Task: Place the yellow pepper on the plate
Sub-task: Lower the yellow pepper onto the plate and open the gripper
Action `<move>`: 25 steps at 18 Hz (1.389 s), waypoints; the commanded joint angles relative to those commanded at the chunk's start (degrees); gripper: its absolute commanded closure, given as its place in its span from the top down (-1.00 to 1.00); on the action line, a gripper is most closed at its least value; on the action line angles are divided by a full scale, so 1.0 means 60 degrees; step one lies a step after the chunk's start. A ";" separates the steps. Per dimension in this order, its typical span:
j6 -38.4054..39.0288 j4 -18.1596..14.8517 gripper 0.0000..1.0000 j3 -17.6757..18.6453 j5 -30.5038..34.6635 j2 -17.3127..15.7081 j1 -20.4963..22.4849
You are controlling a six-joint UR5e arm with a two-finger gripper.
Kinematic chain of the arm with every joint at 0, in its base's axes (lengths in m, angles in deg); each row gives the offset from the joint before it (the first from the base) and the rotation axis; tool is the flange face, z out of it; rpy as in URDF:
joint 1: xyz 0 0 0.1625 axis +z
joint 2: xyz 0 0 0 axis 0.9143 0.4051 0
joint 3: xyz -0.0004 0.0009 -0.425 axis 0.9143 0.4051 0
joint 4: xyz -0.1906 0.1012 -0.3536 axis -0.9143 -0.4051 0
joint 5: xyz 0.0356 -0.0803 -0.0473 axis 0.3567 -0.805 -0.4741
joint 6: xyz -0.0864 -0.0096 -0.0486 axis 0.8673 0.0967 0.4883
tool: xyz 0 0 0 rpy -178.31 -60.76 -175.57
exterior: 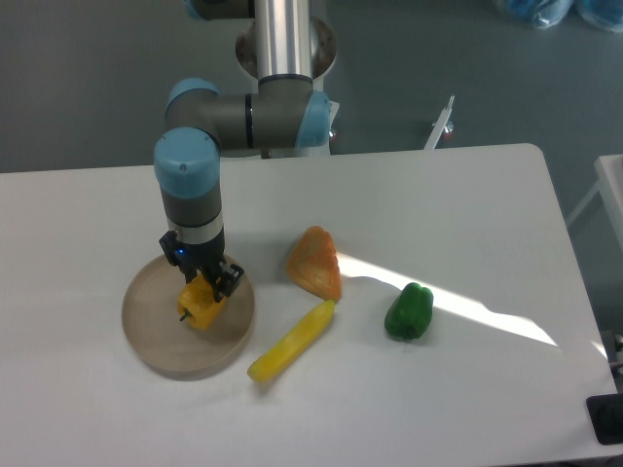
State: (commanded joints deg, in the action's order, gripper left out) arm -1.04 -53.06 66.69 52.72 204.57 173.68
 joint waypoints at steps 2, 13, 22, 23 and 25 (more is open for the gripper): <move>0.0277 0.0000 -0.18 0.0015 0.0000 0.0029 0.0000; 0.0381 0.0015 -0.14 0.0029 0.0000 0.0146 -0.0059; 0.0367 0.0015 1.00 0.0015 0.0000 0.0044 -0.0044; 0.0367 0.0015 1.00 -0.0029 -0.0015 0.0015 -0.0030; 0.0381 0.0000 1.00 -0.0029 -0.0015 -0.0044 -0.0015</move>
State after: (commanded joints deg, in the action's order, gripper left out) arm 1.24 -53.06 66.51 52.63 204.31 173.59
